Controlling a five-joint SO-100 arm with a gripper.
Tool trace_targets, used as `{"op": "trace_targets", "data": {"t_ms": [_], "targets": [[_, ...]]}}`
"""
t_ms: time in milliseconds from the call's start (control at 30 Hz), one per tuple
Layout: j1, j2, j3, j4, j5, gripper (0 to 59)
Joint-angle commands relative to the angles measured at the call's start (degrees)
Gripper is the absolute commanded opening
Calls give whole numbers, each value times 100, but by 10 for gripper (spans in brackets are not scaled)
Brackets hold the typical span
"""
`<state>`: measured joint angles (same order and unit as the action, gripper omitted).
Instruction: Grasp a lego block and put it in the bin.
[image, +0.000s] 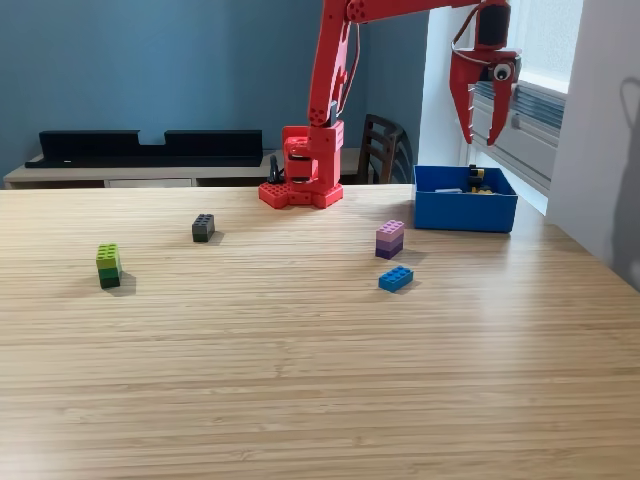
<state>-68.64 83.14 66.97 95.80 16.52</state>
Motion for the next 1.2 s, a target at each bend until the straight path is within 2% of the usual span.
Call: {"op": "trace_targets", "data": {"t_ms": [33, 267, 433, 733, 1200], "targets": [[1020, 193, -149, 97, 176, 1], [2892, 193, -141, 88, -141, 1], [3656, 193, -167, 88, -378, 1], [3920, 202, 105, 88, -290, 1], [4157, 202, 105, 88, -281, 1]]}}
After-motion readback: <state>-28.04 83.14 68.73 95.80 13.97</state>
